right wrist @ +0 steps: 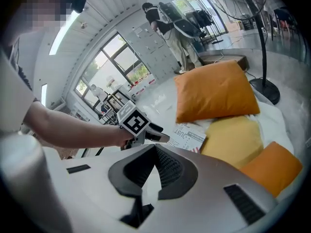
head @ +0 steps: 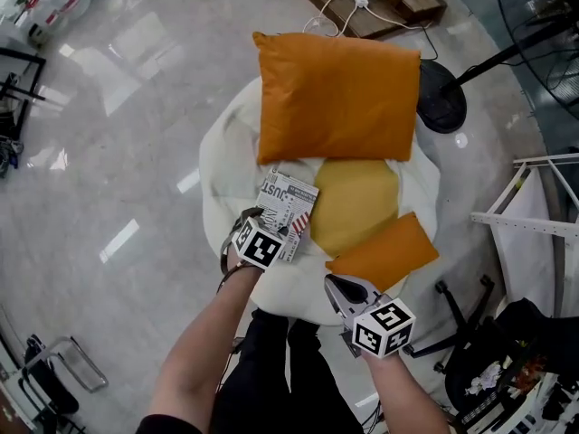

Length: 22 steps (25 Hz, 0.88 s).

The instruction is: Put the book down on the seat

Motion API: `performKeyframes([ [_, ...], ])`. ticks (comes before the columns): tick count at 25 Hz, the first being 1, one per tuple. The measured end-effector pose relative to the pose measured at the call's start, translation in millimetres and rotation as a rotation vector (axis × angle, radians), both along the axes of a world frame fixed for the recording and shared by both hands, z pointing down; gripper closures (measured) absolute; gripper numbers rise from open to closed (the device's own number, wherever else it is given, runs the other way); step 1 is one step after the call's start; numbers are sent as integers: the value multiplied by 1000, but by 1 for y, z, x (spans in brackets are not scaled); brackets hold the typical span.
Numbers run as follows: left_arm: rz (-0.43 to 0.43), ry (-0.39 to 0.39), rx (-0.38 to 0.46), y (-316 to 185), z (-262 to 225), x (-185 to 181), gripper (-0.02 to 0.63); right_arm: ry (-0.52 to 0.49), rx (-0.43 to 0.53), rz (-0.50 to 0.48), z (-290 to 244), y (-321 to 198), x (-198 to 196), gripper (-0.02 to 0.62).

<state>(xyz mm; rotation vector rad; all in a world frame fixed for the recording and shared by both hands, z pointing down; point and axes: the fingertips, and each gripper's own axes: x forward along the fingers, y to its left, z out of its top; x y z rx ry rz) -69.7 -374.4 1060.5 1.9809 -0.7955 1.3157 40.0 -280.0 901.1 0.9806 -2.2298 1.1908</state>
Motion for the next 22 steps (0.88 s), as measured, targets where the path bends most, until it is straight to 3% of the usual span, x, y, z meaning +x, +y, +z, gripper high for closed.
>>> performKeyframes([
  [5,-41,40,49,4,-66,-5,328,8,82,-16,-63,-5,0,580],
  [11,-180,178,158,0,-158,-4,328,29,138,-53,-119,-5,8,580],
  [17,-100,177,216,19,-218,14,319,-28,189,-36,-179,-8,16,578],
  [22,-230,242,264,25,-283,27,321,-18,232,-35,-220,-3,28,578],
])
